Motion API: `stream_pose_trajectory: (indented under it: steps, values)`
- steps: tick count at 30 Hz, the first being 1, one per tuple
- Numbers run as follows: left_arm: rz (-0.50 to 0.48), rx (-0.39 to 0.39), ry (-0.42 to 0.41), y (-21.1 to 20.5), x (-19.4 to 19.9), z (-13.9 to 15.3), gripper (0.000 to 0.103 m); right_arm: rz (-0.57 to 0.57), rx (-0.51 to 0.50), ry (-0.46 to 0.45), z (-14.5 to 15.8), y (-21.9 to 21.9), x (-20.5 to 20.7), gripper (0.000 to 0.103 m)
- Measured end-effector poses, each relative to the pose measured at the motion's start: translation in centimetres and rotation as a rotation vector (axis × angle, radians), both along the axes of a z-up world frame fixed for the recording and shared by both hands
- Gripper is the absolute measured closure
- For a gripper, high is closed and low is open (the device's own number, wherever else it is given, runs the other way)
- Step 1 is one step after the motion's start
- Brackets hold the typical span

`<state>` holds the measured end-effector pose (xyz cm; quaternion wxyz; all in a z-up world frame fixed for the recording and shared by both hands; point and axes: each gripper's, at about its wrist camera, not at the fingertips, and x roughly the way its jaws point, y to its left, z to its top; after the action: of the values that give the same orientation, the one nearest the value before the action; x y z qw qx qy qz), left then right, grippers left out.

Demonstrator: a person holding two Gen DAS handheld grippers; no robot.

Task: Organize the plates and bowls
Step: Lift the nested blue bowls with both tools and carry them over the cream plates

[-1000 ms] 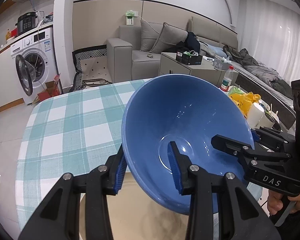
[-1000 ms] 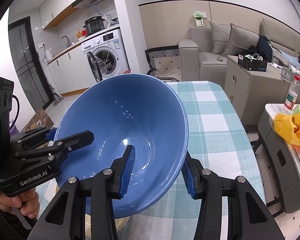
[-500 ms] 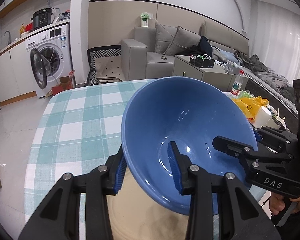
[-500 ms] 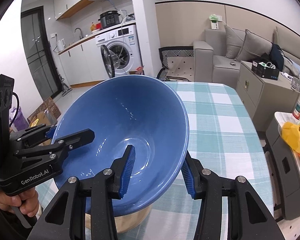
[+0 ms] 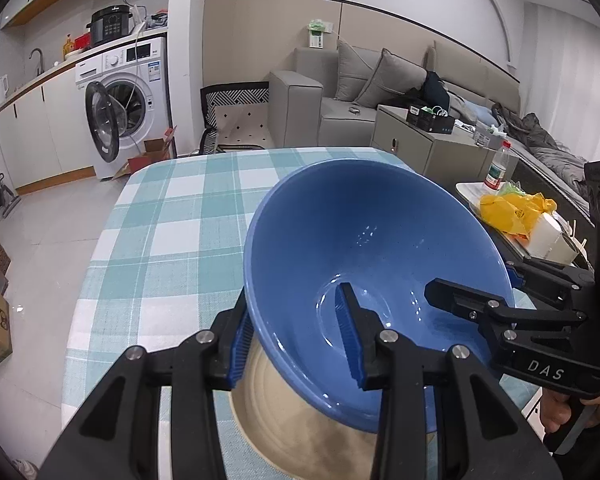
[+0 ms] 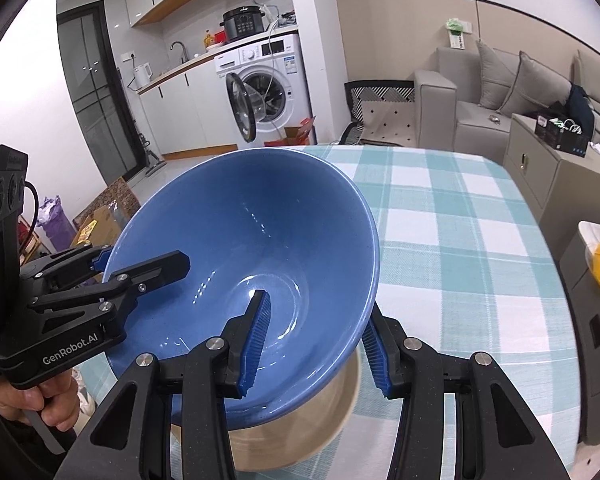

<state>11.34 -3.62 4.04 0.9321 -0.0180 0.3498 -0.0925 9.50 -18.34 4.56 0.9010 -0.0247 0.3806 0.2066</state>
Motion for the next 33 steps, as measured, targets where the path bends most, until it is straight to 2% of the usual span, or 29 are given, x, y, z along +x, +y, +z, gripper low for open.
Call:
stream_pose_trajectory:
  steps: [23,33]
  values:
    - [0.026,0.005,0.071,1.3,0.0,-2.9,0.065,0.033,-0.036,0.071,-3.0,1.7,0.7,0.057]
    - [0.026,0.010,0.074,1.3,0.5,-3.3,0.065,0.029,-0.032,0.075,-3.1,1.7,1.0,0.057]
